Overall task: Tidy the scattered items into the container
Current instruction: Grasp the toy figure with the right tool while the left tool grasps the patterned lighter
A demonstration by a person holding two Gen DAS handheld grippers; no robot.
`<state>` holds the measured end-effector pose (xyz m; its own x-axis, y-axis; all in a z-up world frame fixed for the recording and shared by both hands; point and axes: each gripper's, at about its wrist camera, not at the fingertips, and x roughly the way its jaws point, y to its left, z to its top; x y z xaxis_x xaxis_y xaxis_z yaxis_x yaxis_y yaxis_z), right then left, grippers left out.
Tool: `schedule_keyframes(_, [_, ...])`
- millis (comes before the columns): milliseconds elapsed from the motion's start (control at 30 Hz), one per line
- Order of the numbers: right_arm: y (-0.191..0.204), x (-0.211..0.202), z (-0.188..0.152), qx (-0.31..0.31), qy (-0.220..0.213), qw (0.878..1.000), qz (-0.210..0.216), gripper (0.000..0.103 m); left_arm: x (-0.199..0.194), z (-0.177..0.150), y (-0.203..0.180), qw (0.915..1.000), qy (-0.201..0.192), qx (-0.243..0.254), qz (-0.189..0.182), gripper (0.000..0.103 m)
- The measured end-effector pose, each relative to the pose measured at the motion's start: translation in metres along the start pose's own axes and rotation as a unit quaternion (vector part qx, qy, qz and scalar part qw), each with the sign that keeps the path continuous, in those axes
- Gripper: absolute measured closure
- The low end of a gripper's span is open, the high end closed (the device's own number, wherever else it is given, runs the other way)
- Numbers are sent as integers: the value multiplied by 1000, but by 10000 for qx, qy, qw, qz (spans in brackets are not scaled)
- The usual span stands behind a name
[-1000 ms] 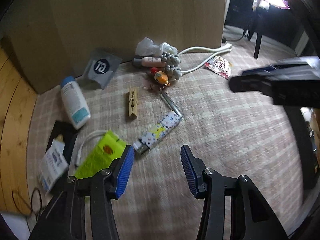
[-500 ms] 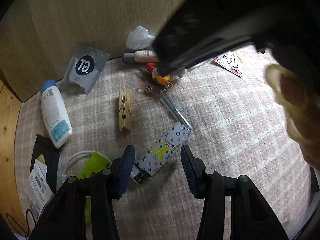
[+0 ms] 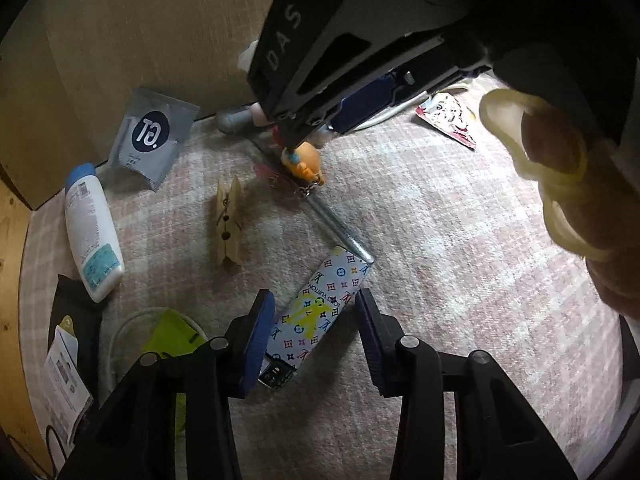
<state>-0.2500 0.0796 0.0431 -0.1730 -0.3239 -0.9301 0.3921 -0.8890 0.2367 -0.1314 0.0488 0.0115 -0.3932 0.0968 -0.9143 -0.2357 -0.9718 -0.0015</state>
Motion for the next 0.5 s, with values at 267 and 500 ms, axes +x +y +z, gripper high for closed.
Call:
schedule_keyframes(267, [5, -3, -6, 33, 115, 9998, 144, 71, -4, -8, 0, 9999, -44, -94, -71, 69])
schedule_keyframes(500, [11, 14, 1, 43, 268, 9996, 48, 71, -5, -9, 1, 9999, -72, -126, -76, 70])
